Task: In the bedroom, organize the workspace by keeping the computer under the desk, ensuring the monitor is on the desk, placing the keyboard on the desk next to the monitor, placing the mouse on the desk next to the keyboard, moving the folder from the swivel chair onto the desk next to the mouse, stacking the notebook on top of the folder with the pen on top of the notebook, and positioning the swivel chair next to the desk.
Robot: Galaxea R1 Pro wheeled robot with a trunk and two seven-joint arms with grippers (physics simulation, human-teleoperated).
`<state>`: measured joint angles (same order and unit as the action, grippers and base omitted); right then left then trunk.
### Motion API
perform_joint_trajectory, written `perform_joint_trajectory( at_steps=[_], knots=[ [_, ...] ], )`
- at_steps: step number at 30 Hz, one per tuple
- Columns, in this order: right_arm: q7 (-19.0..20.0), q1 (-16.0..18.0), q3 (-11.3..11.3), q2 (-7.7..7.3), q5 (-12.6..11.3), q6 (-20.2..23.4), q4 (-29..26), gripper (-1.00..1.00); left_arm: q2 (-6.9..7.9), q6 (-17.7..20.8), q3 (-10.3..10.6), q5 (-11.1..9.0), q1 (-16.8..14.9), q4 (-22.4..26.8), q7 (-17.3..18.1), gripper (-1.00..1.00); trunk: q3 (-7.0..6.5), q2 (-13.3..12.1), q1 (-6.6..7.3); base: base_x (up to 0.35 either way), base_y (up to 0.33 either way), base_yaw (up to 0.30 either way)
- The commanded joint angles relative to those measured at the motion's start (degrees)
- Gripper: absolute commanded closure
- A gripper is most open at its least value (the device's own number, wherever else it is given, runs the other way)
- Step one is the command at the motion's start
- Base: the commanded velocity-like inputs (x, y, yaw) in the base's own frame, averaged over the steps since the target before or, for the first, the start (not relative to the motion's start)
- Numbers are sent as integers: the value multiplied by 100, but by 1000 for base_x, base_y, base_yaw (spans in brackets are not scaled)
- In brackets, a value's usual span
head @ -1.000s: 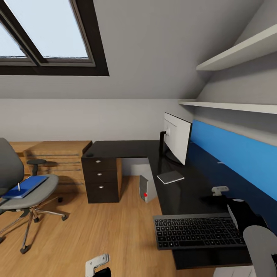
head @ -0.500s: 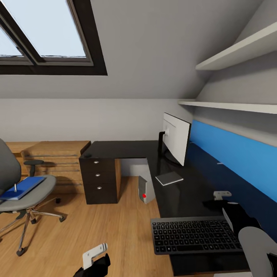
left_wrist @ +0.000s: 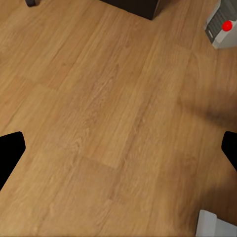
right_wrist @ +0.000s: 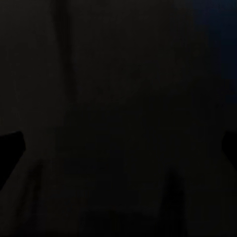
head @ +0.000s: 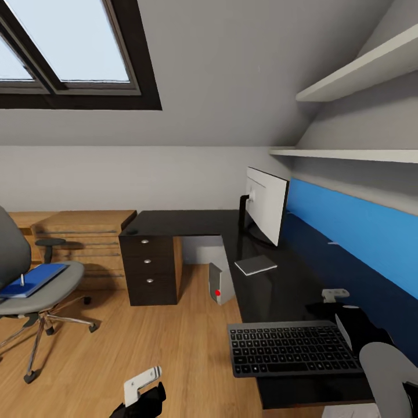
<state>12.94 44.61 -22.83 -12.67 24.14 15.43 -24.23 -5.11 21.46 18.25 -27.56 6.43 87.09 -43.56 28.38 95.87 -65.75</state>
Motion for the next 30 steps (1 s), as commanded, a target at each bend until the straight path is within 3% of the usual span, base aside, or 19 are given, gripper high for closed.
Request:
perform_joint_trajectory(
  at_steps=[1,8,12,14,30],
  knots=[
    [51,4,-46,6,61,22,-12,-100,0,20,3,-31,-2,10,-32,-100,6,4,-1,0,0,0],
    [47,4,-46,9,65,21,-12,-100,38,23,7,-8,-2,10,-4,-100,6,4,-1,0,0,0],
    [43,4,-46,10,65,16,-17,-100,303,24,9,-17,-2,10,18,-100,6,4,-1,-33,0,0],
    [43,4,-45,10,65,14,-17,-100,349,25,8,-19,-2,10,19,-100,6,4,-1,-186,0,0],
    [34,4,-37,70,73,19,-46,-100,423,13,12,-22,-2,252,6,-100,6,4,-1,-116,0,0]
  ],
)
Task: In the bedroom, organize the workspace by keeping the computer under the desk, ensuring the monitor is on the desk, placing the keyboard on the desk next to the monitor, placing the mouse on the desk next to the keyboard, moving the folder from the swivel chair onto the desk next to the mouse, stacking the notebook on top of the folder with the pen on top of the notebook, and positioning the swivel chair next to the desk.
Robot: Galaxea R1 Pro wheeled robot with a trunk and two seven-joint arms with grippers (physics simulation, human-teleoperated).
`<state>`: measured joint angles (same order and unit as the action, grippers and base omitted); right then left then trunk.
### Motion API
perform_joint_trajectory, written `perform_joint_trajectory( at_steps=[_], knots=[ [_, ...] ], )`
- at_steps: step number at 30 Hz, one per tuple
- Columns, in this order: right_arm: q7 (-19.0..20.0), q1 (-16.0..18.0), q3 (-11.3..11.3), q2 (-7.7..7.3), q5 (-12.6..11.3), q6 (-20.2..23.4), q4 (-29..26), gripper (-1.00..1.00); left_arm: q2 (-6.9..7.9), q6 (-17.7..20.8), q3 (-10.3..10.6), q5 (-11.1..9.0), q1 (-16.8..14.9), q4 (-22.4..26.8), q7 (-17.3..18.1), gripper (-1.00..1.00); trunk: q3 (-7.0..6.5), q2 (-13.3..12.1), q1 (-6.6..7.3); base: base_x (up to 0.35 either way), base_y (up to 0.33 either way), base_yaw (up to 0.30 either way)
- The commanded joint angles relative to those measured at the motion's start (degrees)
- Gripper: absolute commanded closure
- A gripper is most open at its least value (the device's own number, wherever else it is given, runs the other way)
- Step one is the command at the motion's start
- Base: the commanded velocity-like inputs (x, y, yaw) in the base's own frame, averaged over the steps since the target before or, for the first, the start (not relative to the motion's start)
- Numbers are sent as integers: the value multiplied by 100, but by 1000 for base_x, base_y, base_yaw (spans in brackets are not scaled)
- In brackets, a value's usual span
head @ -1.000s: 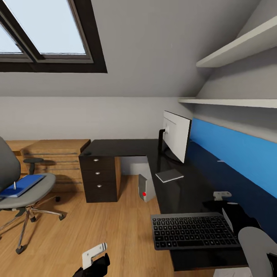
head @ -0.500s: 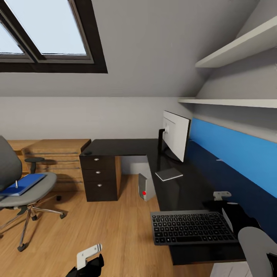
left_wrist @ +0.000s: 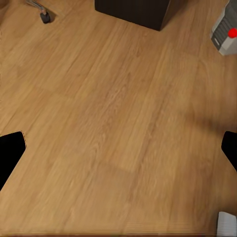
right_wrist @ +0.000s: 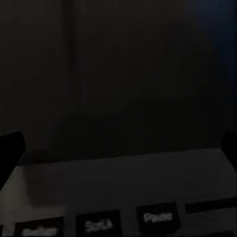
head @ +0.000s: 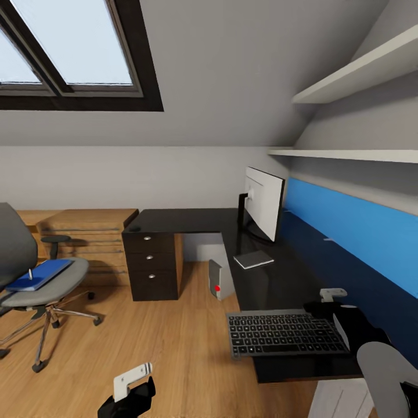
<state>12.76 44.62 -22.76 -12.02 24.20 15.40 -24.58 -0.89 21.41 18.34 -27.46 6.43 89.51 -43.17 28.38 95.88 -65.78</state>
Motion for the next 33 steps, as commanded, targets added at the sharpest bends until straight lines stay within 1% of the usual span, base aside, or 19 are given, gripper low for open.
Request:
perform_joint_trajectory(
  at_steps=[1,19,25,27,29,33],
  knots=[
    [51,2,-44,6,67,23,-11,-100,0,20,3,-31,-2,12,-33,-100,5,3,3,-227,0,0],
    [50,2,-44,7,68,12,-16,-100,-8,22,20,-43,-2,-23,-23,-100,5,3,3,-11,-1,0],
    [34,2,-51,4,68,7,-30,-100,-8,22,41,-30,-2,-73,-9,-100,5,3,3,110,-130,0],
    [-12,2,-52,0,68,7,-34,-100,-8,22,44,-31,-2,-79,-8,-100,5,3,3,59,-65,0],
    [-195,2,-59,-2,68,8,-30,-100,-8,22,46,-31,-2,-86,-7,-100,5,3,3,14,-16,0],
    [-284,2,-60,-1,68,17,-29,-100,-8,22,42,-25,-2,-104,-7,-100,5,3,3,5,-81,0]
  ],
)
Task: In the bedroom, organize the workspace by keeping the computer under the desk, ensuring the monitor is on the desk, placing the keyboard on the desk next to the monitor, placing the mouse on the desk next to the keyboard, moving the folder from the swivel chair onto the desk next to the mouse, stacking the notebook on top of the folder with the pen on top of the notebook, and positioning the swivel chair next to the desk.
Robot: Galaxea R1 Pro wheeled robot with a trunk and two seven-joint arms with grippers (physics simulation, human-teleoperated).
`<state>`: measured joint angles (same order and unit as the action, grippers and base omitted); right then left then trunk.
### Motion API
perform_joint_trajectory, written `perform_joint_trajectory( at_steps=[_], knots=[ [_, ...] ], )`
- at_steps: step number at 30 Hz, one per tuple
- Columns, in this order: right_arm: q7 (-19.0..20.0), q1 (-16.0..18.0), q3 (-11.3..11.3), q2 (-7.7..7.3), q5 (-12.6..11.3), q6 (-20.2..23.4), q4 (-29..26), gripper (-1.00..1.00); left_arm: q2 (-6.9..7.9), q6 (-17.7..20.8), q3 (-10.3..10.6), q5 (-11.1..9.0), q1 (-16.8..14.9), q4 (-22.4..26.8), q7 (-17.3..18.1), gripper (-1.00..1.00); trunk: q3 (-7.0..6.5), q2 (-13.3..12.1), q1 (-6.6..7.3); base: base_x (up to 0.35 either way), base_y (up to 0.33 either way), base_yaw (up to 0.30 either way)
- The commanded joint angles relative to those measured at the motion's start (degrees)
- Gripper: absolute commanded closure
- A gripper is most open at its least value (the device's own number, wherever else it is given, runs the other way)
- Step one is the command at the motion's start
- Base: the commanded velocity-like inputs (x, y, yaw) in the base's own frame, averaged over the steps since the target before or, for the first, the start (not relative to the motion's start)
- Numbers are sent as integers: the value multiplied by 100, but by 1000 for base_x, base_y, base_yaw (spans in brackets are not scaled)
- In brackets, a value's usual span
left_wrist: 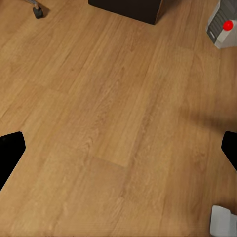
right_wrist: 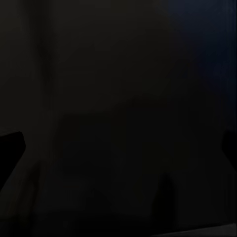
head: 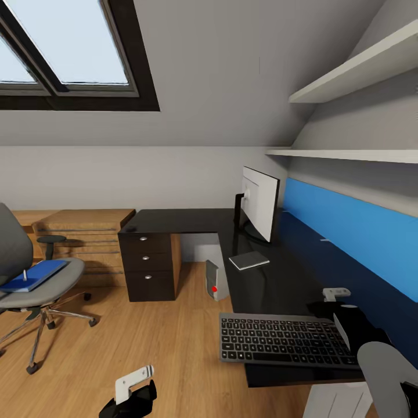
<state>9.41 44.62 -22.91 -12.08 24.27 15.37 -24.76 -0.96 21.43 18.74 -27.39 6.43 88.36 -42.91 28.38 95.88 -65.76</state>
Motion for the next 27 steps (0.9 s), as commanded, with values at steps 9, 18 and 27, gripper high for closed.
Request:
perform_joint_trajectory(
  at_steps=[9,18,27],
  knots=[
    [21,3,-38,4,60,27,-11,-100,0,19,-2,-38,-1,6,-34,-100,5,3,0,1,-133,0],
    [17,3,-40,-4,60,27,-11,-100,2,23,-2,-44,-1,5,-34,-100,5,3,0,-103,-129,0],
    [25,3,-38,-5,60,27,-11,-100,0,23,-2,-47,-1,5,-33,-100,5,3,0,-82,-13,0]
  ],
)
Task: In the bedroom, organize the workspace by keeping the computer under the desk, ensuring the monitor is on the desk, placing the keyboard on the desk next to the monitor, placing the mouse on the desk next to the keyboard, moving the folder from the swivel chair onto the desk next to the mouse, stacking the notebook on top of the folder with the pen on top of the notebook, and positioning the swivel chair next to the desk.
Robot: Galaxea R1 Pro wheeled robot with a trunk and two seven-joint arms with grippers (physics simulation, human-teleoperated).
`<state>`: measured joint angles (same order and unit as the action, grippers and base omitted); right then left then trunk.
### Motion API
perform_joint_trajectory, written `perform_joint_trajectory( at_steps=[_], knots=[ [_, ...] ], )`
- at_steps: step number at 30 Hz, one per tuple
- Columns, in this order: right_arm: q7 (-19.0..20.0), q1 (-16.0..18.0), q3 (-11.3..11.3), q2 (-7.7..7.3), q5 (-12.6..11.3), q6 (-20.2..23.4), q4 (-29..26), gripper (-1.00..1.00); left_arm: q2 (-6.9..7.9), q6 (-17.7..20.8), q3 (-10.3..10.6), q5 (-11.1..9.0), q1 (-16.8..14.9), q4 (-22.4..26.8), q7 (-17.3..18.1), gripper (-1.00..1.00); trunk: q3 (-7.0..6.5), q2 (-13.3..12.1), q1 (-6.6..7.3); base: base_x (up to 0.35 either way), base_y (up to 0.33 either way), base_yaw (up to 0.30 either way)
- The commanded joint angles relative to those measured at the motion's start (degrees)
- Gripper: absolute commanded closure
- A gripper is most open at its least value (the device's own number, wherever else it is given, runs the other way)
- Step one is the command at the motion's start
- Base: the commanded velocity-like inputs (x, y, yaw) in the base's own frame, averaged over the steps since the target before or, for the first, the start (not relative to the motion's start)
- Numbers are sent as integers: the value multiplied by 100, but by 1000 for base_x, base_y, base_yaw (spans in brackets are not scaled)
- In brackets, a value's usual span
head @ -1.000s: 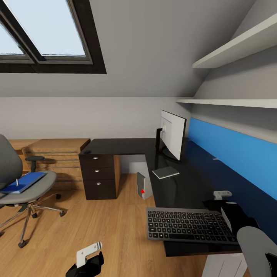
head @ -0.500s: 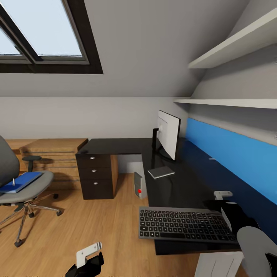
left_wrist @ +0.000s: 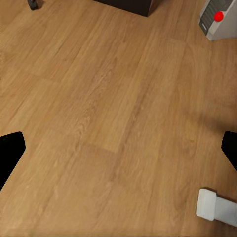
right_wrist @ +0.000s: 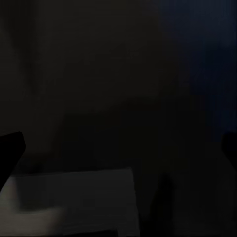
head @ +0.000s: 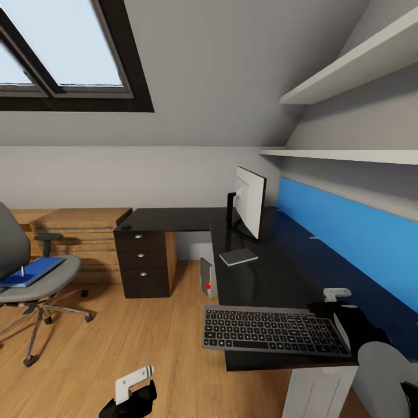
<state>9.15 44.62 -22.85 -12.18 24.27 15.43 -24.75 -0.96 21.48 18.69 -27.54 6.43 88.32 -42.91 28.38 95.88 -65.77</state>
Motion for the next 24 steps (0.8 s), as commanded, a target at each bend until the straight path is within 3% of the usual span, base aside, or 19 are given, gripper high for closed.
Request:
perform_joint_trajectory(
  at_steps=[1,24],
  knots=[
    [51,3,-45,5,60,22,-12,-100,0,17,3,-32,-2,10,-33,-100,5,3,1,-50,-1,0],
    [61,3,-41,14,54,22,-12,-100,0,15,12,-32,-2,1,-34,-100,5,3,1,-94,0,0]
  ],
)
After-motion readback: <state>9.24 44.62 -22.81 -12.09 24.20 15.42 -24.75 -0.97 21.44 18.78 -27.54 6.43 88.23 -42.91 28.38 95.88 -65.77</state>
